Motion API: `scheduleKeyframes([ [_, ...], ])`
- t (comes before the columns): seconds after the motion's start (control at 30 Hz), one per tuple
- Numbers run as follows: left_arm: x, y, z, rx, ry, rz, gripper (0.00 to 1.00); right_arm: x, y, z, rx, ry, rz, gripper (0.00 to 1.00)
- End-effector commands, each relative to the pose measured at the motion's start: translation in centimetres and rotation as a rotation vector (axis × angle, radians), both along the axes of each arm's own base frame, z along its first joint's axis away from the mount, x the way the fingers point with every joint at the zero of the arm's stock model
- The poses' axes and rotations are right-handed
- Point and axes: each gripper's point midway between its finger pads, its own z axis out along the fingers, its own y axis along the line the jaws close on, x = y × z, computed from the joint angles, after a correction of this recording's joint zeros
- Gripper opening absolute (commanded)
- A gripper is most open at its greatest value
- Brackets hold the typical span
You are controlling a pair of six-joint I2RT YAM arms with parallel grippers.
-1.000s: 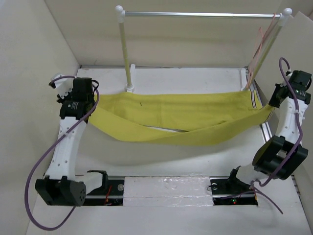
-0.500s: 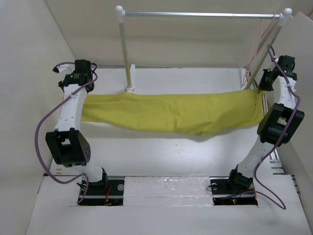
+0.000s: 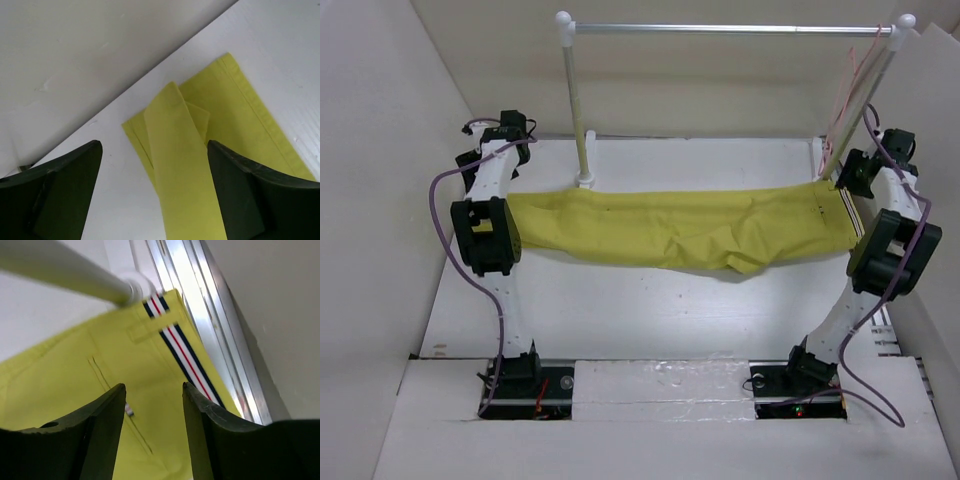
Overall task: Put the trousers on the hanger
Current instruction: Fold the trousers at the center of the board.
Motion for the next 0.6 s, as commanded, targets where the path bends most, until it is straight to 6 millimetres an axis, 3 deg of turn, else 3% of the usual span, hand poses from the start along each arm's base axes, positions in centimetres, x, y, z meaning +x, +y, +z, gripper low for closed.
scheduleKeyframes([
  [0.0,-1.1,0.1,5.8,0.001,-0.137,0.013,0.84,-1.2,-0.8,4.2,0.005,-0.178,-0.028,0.55],
  [0.03,-1.3,-0.2,5.5,-0.018,-0.146,0.01,0.84,-1.9,-0.5,5.7,-0.013,-0.204,-0.02,0.55],
  [0.1,-1.9,-0.2,6.8,-0.042,-0.196,0.002,0.85,-3.5,-0.1,5.6,0.0,-0.195,-0.017,0.55],
  [0.13,-2.4,-0.3,5.7,-0.076,-0.194,-0.002,0.85,-4.5,-0.3,7.8,-0.035,-0.236,-0.033,0.54],
  [0.17,-2.7,-0.5,5.6,-0.089,-0.208,-0.001,0.85,-5.1,0.1,8.4,-0.045,-0.251,-0.031,0.51],
  [0.2,-3.5,-0.7,6.6,-0.098,-0.243,0.003,0.85,-5.7,0.6,9.0,-0.048,-0.271,-0.022,0.43],
  [0.23,-4.5,-1.2,4.6,-0.127,-0.211,0.009,0.84,-6.5,1.4,8.5,-0.034,-0.276,-0.013,0.35],
  [0.27,-5.1,-1.5,4.2,-0.147,-0.222,0.009,0.81,-7.1,2.9,10.8,-0.051,-0.34,0.009,0.26],
  [0.3,-6.0,-1.9,5.1,-0.164,-0.269,0.005,0.78,-6.6,5.1,11.8,-0.056,-0.391,0.062,0.07],
  [0.33,-7.0,-2.3,2.7,-0.212,-0.245,0.002,0.74,-7.3,6.8,10.6,-0.033,-0.376,0.07,0.0],
  [0.37,-8.4,-2.9,0.7,-0.325,-0.266,-0.006,0.63,-7.6,12.1,10.6,0.015,-0.394,0.189,0.0],
  [0.4,-8.9,-3.1,-0.2,-0.371,-0.269,0.0,0.6,-8.0,15.0,9.6,0.047,-0.36,0.253,0.0],
  [0.43,-9.3,-3.3,-1.3,-0.416,-0.255,0.002,0.59,-8.0,15.0,9.6,0.047,-0.359,0.253,0.0],
  [0.5,-10.0,-4.0,-3.3,-0.498,-0.241,0.012,0.62,-9.1,17.7,6.3,0.102,-0.291,0.329,0.0],
  [0.57,-10.5,-5.6,-5.5,-0.585,-0.218,-0.009,0.68,-11.2,18.2,3.4,0.121,-0.208,0.337,0.15],
])
